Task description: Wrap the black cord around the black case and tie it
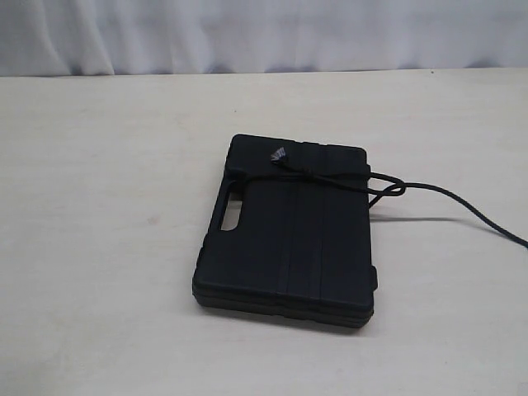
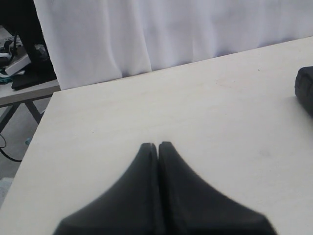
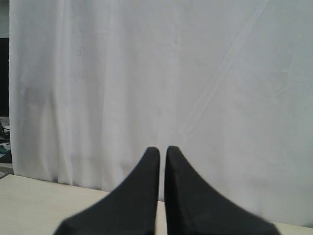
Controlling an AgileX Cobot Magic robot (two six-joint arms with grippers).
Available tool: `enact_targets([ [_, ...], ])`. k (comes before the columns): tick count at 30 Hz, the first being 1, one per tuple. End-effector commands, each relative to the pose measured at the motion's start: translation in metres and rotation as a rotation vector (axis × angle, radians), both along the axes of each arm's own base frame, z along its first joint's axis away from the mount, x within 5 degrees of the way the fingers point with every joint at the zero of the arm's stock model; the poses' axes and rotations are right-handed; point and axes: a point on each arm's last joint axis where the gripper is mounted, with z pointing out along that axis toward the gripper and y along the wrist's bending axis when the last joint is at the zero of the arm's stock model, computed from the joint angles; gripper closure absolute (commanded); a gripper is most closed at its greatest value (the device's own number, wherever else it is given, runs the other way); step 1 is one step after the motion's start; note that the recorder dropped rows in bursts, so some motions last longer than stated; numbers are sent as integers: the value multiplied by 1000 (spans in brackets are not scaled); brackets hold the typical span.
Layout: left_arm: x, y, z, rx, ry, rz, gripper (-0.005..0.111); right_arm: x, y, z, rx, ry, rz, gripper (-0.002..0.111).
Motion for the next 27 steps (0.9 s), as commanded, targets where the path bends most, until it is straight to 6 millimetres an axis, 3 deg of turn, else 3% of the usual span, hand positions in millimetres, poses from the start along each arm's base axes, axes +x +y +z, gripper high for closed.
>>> enact_targets([
  [1,0,0,0,-6,-4,0,107,-1,-2,0,-12,-24,-18,104],
  [5,0,0,0,-6,-4,0,107,1,-9,-8,60,-68,-90,104],
  [9,0,0,0,-6,-4,0,107,6,-16,-35,165,-59,-154,104],
  [17,0,0,0,-6,-4,0,107,9,-22,-77,190,-55,-216,104],
  [25,0,0,0,-6,-4,0,107,1,-22,-121,164,-280,-204,104],
  [27,0,0,0,-3,-4,0,107,-2,-22,-119,174,-344,-200,104],
])
